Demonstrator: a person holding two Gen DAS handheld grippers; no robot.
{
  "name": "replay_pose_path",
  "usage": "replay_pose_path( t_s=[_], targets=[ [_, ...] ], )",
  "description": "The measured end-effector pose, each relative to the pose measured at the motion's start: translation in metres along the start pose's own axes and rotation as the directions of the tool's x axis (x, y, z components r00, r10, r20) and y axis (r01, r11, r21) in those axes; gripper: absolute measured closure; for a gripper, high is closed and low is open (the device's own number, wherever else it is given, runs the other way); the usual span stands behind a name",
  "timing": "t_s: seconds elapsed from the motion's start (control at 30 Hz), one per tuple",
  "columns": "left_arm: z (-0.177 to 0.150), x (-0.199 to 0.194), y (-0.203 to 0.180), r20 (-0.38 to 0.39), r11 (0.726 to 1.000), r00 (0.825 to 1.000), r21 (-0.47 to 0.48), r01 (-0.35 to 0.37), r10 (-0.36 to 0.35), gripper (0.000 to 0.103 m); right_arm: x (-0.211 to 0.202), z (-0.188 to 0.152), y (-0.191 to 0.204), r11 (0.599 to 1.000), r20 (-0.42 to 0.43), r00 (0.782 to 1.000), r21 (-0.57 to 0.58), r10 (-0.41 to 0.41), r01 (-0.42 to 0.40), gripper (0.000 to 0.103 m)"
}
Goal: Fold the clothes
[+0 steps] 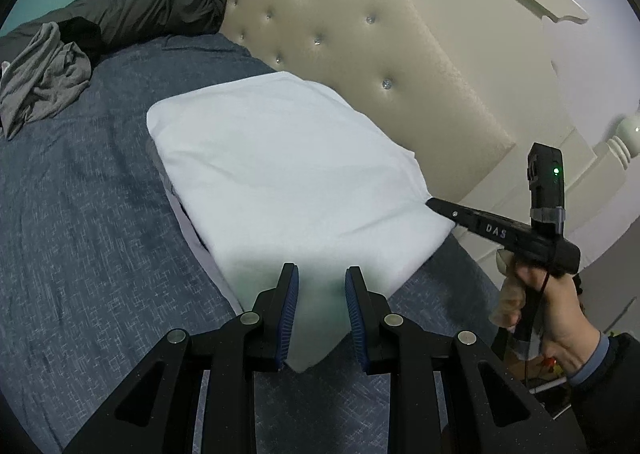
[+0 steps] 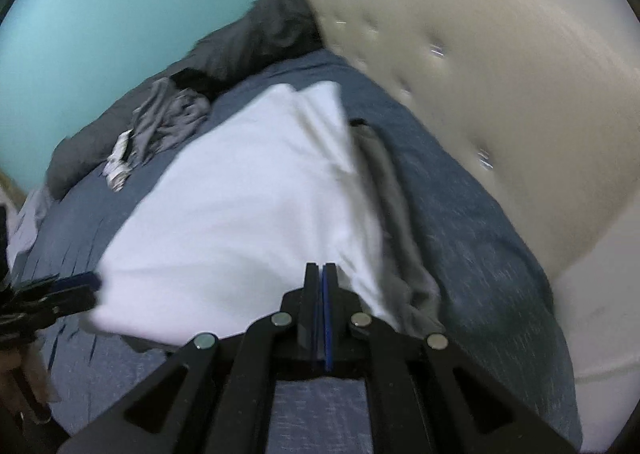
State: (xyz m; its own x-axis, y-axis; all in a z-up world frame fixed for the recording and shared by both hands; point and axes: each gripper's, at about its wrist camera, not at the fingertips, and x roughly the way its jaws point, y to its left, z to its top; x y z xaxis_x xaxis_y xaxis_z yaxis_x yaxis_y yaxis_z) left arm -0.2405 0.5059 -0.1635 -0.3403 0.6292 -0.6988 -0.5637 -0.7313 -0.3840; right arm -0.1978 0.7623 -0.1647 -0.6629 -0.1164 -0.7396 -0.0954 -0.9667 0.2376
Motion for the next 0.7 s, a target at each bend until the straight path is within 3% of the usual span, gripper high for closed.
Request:
replay_pose_path(
  t_s=[0.1,0.5,0.7],
  targets=[
    [0.000,-0.005,-0.001,0.013,1.000,1.000,-0.002,-0.007,0.007,0.077,-0.011,0.001,-0.010,0.999,0.041,0.999,0.049,-0.023,0.021,0.103],
    [-0.012,-0.008,0.002,0.004,1.000,1.000,-0.024,-0.009,0.009,0.077,-0.015,-0.008,-0.006,0.999,0.055,0.998,0.044,-0.030,0.028,0.103],
    [-0.012,-0.025,-0.001,0.022,0.999,1.000,-0.034,-0.018,0.019,0.077,-0.041,-0.006,-0.010,0.995,0.097,0.993,0.081,-0.060,0.052,0.103]
  ],
)
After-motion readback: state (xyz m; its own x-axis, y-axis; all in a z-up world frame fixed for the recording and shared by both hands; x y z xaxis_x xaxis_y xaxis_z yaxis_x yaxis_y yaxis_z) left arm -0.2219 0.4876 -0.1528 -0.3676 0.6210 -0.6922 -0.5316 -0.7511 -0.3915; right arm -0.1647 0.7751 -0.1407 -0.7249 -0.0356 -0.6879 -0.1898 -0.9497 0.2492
